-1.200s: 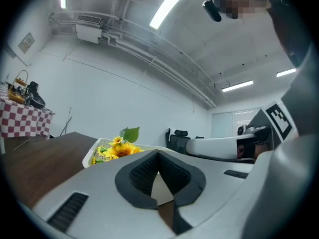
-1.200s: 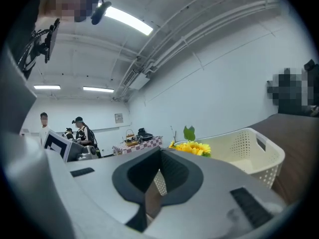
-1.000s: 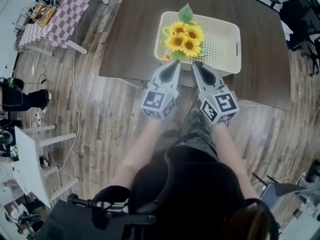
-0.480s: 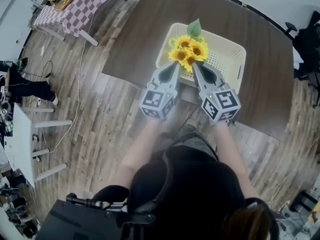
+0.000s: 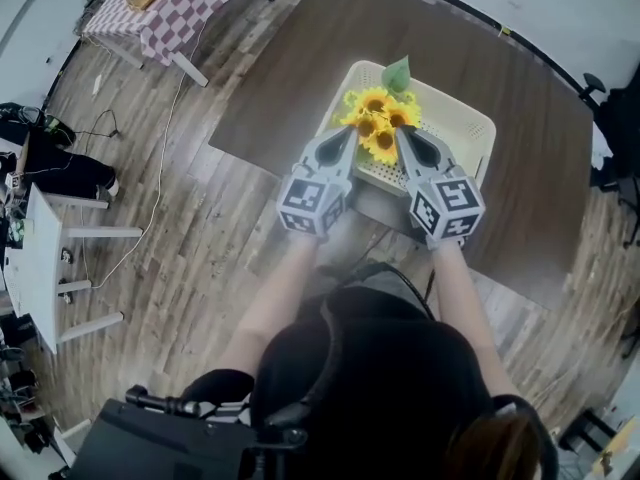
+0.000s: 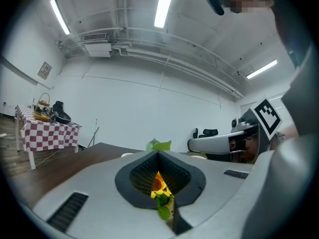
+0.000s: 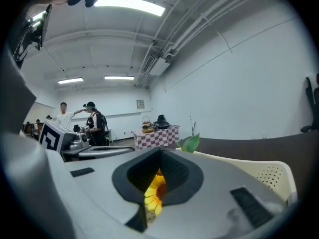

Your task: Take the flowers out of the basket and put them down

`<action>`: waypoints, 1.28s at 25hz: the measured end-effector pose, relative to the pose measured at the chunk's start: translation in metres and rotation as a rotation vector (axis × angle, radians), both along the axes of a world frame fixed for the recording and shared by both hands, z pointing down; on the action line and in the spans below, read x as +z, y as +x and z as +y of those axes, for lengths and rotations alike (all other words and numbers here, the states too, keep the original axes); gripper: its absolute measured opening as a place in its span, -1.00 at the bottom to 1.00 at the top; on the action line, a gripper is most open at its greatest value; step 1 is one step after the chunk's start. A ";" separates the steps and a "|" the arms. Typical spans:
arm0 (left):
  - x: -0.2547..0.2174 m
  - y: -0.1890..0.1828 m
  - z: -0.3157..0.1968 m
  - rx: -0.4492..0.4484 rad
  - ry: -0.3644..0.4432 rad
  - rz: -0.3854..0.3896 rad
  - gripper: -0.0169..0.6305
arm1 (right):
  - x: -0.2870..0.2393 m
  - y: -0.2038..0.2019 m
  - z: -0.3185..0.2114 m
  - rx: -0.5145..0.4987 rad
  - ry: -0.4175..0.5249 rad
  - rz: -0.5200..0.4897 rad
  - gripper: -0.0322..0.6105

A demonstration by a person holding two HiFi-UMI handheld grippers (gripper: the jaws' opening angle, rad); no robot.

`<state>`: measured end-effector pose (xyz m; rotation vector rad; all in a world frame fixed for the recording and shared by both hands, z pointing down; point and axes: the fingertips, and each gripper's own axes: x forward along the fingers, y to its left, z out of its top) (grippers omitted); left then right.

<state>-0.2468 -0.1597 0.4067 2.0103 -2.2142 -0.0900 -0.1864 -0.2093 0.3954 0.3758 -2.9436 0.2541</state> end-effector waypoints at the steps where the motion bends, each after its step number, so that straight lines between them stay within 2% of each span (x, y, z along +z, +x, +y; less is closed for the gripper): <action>1: 0.000 -0.001 -0.001 -0.005 -0.005 0.001 -0.94 | 0.001 0.000 -0.004 0.000 -0.001 0.009 -0.89; 11: 0.008 -0.015 -0.007 -0.036 -0.061 0.026 -0.94 | 0.026 -0.003 -0.033 0.023 -0.049 0.098 -0.88; 17: 0.009 -0.018 -0.006 -0.061 -0.093 0.029 -0.93 | 0.042 0.004 -0.053 0.064 -0.114 0.122 -0.88; 18: 0.009 -0.020 -0.006 -0.066 -0.099 0.031 -0.93 | 0.044 0.004 -0.056 0.068 -0.125 0.128 -0.86; 19: 0.010 -0.022 -0.006 -0.067 -0.105 0.032 -0.93 | 0.047 0.003 -0.059 0.071 -0.136 0.136 -0.76; 23: 0.016 -0.027 -0.005 -0.067 -0.136 0.041 -0.93 | 0.062 0.004 -0.071 0.109 -0.182 0.166 -0.75; 25: 0.018 -0.026 -0.004 -0.063 -0.157 0.056 -0.93 | 0.070 0.005 -0.075 0.121 -0.213 0.182 -0.62; 28: 0.021 -0.029 -0.004 -0.056 -0.173 0.056 -0.93 | 0.081 0.004 -0.079 0.128 -0.256 0.207 -0.62; 30: 0.024 -0.030 -0.003 -0.056 -0.187 0.056 -0.93 | 0.087 0.004 -0.081 0.127 -0.288 0.213 -0.50; 32: 0.025 -0.030 -0.002 -0.058 -0.189 0.059 -0.93 | 0.092 0.004 -0.081 0.115 -0.333 0.208 -0.49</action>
